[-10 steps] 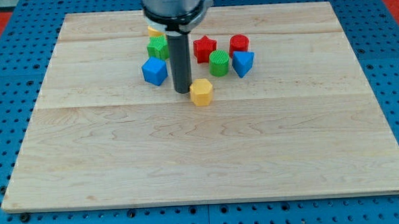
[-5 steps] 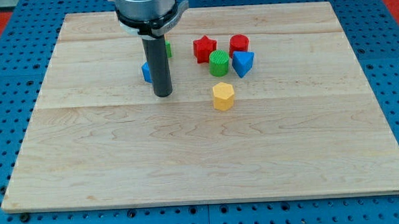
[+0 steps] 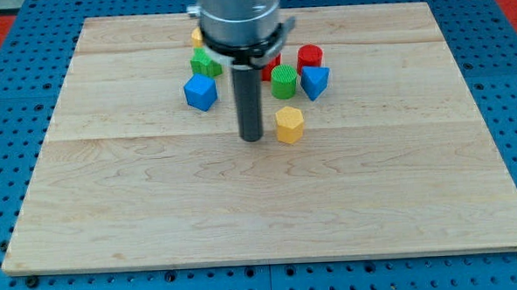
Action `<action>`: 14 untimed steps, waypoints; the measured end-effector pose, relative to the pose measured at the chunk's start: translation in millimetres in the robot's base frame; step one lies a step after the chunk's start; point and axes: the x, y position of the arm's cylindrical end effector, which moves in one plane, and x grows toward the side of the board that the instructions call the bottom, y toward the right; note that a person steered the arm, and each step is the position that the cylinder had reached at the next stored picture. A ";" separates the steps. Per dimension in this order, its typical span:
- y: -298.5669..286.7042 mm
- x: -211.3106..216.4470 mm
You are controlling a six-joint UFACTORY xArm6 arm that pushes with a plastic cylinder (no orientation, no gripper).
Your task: Place the yellow hexagon to the right of the blue triangle
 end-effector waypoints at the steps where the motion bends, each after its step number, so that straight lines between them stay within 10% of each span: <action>1: 30.8 -7.3; 10: 126.7 26.1; 14: 122.7 -38.3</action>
